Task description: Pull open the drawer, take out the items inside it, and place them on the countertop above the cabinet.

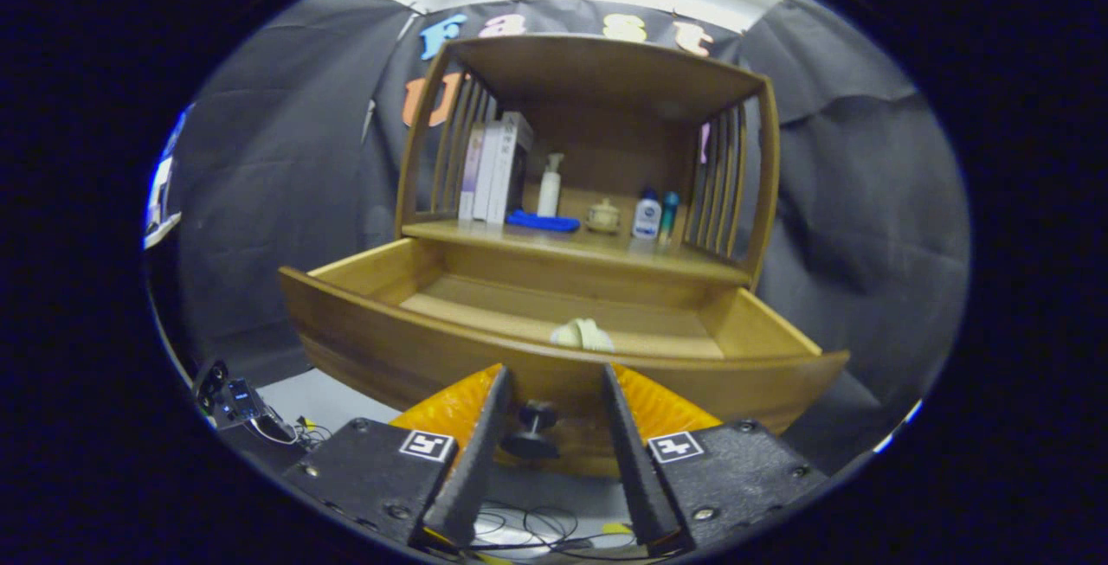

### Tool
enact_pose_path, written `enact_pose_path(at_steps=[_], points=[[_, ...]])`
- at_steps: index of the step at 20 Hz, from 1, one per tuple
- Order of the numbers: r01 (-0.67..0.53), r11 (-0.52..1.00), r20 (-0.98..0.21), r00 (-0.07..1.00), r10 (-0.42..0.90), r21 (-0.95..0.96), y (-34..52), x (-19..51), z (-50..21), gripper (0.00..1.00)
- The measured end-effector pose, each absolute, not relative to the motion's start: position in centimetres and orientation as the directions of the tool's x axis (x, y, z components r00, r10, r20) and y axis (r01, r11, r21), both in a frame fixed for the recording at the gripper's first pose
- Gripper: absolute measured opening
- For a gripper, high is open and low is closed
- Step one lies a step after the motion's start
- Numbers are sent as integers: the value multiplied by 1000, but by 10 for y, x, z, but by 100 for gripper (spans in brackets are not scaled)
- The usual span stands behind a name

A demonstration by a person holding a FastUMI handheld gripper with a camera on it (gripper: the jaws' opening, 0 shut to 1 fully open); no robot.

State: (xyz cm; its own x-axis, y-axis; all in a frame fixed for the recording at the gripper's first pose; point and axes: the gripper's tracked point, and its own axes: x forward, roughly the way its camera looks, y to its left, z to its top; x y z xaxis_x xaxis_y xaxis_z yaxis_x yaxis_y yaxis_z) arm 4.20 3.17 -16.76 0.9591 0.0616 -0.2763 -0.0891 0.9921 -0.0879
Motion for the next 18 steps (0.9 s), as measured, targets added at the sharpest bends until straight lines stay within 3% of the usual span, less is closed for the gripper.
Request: enact_pose_path(at_steps=[5,11,18], points=[[-146,989,-278,952,130,-35,39,71,-125,100],[-148,989,-432,891,138,12,24,127,-134,100],[-117,991,-661,739,131,65,6,175,-181,100]])
